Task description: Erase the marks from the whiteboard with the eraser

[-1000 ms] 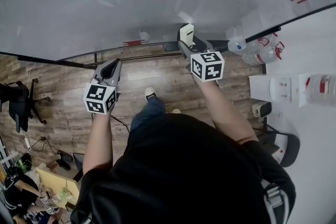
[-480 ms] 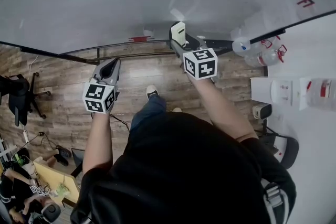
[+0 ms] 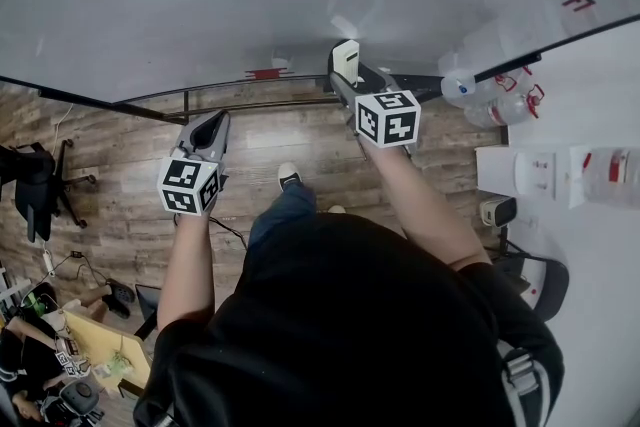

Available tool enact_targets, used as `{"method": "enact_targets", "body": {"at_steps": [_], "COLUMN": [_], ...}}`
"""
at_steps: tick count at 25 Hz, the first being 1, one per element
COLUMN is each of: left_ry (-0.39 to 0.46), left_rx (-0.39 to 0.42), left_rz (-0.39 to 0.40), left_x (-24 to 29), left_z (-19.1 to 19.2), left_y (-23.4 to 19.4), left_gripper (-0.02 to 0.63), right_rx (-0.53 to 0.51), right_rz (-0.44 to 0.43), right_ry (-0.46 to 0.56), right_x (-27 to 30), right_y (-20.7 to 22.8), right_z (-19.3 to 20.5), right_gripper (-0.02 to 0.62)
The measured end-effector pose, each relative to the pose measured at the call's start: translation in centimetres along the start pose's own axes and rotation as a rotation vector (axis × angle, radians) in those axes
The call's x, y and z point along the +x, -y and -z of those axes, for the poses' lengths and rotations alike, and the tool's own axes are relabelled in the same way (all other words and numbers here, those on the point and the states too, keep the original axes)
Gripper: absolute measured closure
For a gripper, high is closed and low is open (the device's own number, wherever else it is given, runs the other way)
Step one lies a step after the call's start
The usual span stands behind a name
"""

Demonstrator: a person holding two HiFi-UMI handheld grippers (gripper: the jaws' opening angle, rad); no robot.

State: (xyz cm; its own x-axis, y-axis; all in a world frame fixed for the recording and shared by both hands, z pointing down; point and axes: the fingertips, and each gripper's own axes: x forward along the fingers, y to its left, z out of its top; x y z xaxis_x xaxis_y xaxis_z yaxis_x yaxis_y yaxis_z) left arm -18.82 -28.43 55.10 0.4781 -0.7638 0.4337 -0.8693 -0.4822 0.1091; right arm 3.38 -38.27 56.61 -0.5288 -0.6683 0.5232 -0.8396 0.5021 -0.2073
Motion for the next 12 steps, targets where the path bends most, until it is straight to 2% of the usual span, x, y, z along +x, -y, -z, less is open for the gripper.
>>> {"method": "enact_targets", "body": {"at_steps": [12], "left_ry": [0.002], "left_rx": [0.012], "left_rz": [0.030], "left_x": [0.7], "left_z": [-0.6], "left_y": [0.9], "left_gripper": [0.592], "right_rx": [0.109], "right_rz": [0.080], "right_ry": [0.034], "right_x": [-2.8], "right_y": [4.5], "right_z": [-0.6], "right_gripper": [0.368]}}
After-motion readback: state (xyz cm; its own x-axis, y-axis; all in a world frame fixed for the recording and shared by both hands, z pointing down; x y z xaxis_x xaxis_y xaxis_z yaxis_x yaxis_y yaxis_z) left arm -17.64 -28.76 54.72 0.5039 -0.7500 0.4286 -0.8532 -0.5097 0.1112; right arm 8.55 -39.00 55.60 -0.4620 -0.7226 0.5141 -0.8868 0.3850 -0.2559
